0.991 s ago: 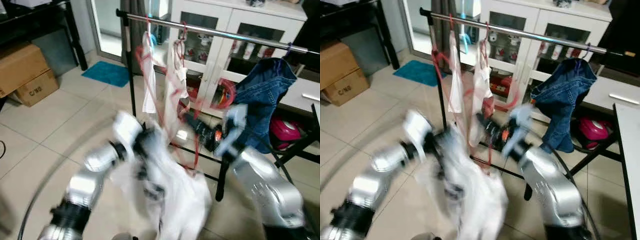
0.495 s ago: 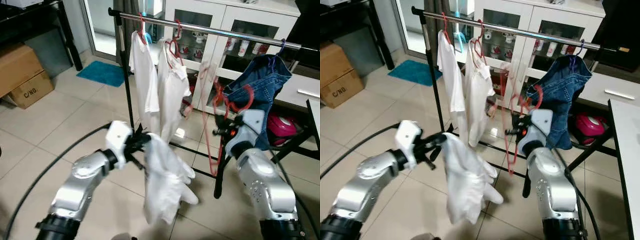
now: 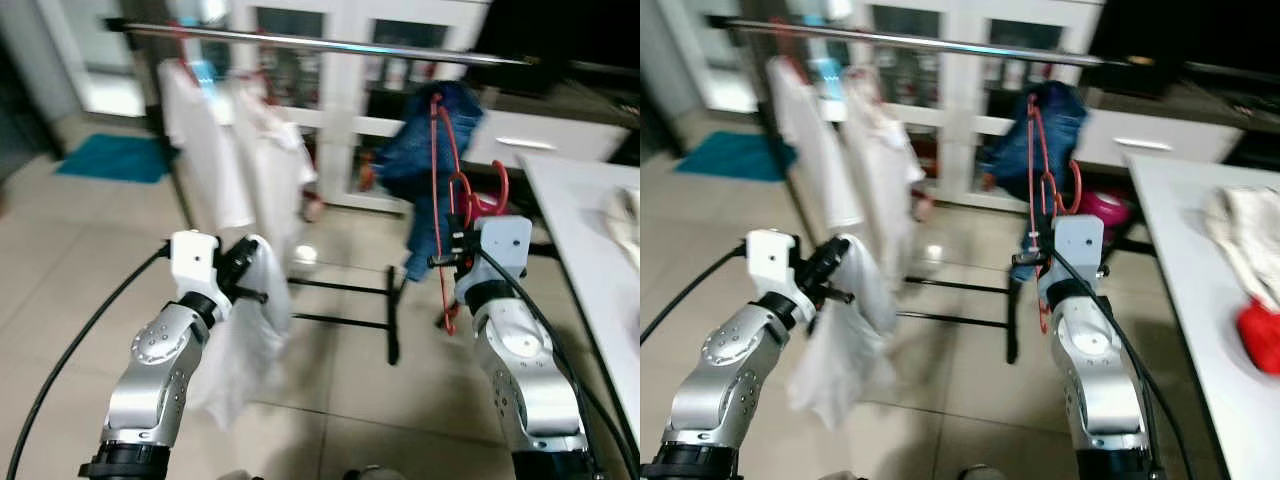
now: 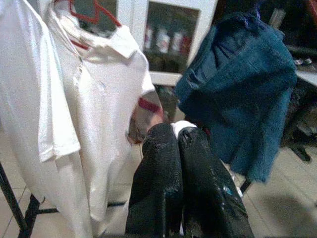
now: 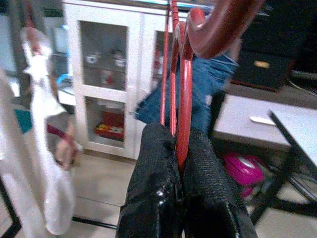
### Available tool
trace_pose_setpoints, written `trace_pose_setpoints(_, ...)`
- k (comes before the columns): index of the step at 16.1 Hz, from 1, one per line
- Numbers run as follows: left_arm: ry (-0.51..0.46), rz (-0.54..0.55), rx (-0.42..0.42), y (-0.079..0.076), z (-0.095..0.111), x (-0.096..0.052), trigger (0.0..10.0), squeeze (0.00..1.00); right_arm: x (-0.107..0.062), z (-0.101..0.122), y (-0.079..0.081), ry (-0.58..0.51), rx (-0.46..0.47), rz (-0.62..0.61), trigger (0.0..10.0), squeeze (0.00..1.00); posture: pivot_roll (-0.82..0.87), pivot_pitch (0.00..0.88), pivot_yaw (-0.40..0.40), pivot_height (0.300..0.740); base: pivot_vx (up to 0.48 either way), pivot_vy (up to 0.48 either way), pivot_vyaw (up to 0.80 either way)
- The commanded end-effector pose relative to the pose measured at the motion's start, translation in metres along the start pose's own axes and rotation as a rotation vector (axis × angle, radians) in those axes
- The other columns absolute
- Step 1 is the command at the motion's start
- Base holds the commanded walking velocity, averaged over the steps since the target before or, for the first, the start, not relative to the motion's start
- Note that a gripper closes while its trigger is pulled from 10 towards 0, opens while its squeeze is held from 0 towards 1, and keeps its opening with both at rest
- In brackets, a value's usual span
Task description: Hang hanger
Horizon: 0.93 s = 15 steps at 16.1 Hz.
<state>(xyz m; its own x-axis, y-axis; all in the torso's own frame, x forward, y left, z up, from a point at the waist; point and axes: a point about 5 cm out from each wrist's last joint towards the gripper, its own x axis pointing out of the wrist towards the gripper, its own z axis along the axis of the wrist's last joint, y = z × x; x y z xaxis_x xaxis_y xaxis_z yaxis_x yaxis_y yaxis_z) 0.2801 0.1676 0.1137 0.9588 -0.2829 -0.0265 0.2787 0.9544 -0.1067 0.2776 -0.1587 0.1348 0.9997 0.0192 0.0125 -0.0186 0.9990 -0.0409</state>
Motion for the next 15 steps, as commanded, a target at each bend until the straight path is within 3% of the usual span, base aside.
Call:
trace_pose_setpoints(1, -0.06, 0.038, 0.001, 0.001, 0.011, 0.003, 10.0, 0.0, -0.001, 0.003, 0.001, -0.011, 0.031, 0.012, 10.0, 0.0, -0.03, 0.0, -0.001, 0.74, 0.0, 0.0, -0.8)
trace_pose_setpoints(2, 0.029, 0.11, -0.007, 0.003, 0.005, 0.003, 10.0, 0.0, -0.001, 0.0, 0.003, -0.001, 0.063, 0.01, 10.0, 0.0, -0.03, 0.0, -0.003, 0.74, 0.0, 0.0, -0.8)
trace_pose_setpoints(3, 0.031, 0.029, -0.065, -0.003, 0.003, 0.003, 10.0, 0.0, 0.0, -0.001, 0.004, -0.004, 0.062, 0.0, 10.0, 0.0, -0.02, 0.0, -0.006, 0.74, 0.0, 0.0, -0.8)
trace_pose_setpoints(4, 0.012, -0.014, -0.06, -0.008, 0.003, 0.003, 10.0, 0.0, 0.0, -0.001, 0.005, -0.006, 0.062, 0.0, 10.0, 0.0, -0.02, 0.0, -0.008, 0.74, 0.0, 0.0, -0.8)
trace_pose_setpoints(6, 0.018, 0.03, -0.071, -0.005, 0.003, 0.004, 10.0, 0.0, 0.002, 0.0, 0.006, -0.009, 0.06, 0.007, 10.0, 0.0, -0.02, 0.0, -0.013, 0.74, 0.0, 0.0, -0.8)
trace_pose_setpoints(8, 0.141, 0.049, -0.121, -0.003, -0.008, 0.003, 10.0, 0.0, 0.003, 0.0, 0.006, -0.012, 0.057, 0.003, 10.0, 0.0, -0.02, 0.0, -0.007, 0.74, 0.0, 0.0, -0.8)
trace_pose_setpoints(10, 0.206, 0.061, -0.074, -0.003, -0.013, 0.003, 10.0, 0.0, 0.004, 0.002, 0.004, -0.022, 0.076, -0.013, 10.0, 0.0, -0.02, 0.0, -0.006, 0.74, 0.0, 0.0, -0.8)
trace_pose_setpoints(11, 0.097, 0.038, -0.076, -0.004, -0.006, 0.004, 10.0, 0.0, 0.004, -0.003, 0.004, -0.013, 0.077, -0.024, 10.0, 0.0, -0.01, 0.0, -0.003, 0.74, 0.0, 0.0, -0.8)
trace_pose_setpoints(13, 0.058, 0.116, -0.078, 0.005, -0.001, 0.003, 10.0, 0.0, 0.002, -0.006, 0.005, 0.012, 0.079, -0.035, 10.0, 0.0, -0.01, 0.0, 0.003, 0.74, 0.0, 0.0, -0.8)
trace_pose_setpoints(15, -0.013, 0.181, 0.052, 0.013, 0.016, 0.003, 10.0, 0.0, 0.0, -0.008, 0.003, 0.032, 0.063, -0.05, 10.0, 0.0, -0.01, 0.0, 0.008, 0.74, 0.0, 0.0, -0.8)
